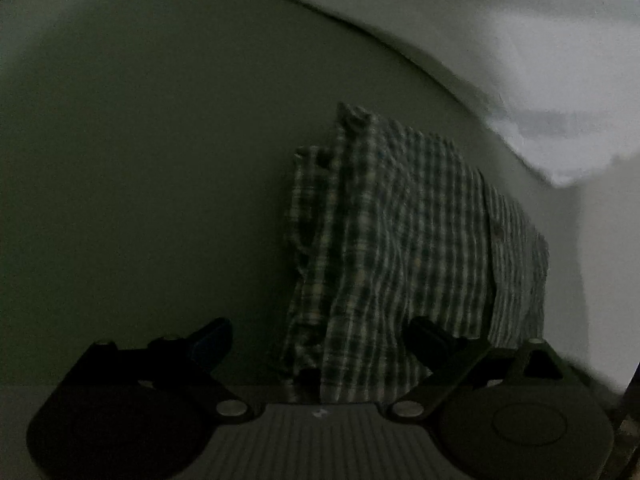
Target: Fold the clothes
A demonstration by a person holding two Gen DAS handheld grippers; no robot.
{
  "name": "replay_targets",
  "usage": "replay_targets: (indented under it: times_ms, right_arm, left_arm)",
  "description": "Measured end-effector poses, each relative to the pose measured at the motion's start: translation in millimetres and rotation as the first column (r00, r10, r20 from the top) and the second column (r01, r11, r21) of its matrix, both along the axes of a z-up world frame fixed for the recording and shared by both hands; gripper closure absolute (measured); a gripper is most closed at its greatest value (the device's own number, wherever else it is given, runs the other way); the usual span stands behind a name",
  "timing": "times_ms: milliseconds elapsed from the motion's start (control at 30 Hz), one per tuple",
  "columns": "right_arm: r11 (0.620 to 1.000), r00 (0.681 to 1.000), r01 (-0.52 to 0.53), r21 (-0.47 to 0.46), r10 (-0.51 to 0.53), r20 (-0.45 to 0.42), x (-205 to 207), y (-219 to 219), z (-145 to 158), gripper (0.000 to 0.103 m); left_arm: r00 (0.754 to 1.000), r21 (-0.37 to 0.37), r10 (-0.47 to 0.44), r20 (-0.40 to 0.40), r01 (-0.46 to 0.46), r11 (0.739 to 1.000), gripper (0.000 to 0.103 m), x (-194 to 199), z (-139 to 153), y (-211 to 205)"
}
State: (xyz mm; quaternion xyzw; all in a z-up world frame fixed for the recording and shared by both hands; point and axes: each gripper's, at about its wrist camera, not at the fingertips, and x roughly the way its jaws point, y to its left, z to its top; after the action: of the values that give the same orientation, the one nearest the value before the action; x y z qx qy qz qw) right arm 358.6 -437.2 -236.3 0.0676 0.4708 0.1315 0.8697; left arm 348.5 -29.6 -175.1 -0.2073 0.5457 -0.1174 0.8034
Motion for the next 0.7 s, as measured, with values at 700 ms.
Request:
replay_targets:
  times_ms: [700]
  right_arm:
    - [0.963,1.0,-0.013,0.271,0.01,0.015,89,-20,-22,0.024]
  left_arm:
    - [0.967,-0.002,-0.175,0.184,0.179,0.984,0.004,92,-25,-61]
